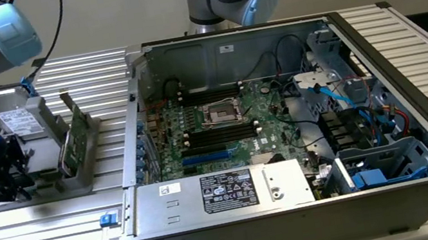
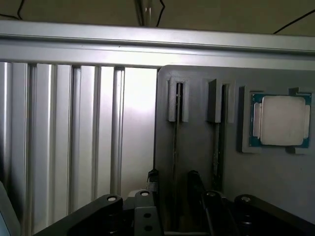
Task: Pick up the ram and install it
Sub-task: 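Pick up the ram and move it above insertion slot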
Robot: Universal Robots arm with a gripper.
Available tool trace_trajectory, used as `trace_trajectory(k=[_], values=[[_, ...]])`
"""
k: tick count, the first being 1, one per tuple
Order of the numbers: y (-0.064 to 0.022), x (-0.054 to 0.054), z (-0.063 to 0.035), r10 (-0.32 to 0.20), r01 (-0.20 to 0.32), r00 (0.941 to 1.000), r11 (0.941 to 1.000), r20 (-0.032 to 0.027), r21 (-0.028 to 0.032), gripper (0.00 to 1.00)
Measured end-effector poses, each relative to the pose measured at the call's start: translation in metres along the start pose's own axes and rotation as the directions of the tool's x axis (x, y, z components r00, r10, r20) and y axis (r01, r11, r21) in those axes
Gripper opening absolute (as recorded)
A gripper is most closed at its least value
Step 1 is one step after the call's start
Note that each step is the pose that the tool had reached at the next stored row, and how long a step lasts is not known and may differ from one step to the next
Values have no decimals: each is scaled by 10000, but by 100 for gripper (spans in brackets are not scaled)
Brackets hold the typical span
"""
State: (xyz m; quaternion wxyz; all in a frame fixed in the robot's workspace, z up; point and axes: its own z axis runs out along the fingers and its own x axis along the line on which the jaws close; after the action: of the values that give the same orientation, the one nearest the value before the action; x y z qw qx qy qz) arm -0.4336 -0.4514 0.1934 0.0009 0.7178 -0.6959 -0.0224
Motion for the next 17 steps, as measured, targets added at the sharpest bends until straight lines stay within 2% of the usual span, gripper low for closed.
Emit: trace_trajectory(k=[14,15,17], values=[[0,0,5,5,-5,10000,10000,0,0,37],[0,0,5,5,-5,10000,10000,0,0,35],[0,0,5,5,-5,10000,10000,0,-1,22]])
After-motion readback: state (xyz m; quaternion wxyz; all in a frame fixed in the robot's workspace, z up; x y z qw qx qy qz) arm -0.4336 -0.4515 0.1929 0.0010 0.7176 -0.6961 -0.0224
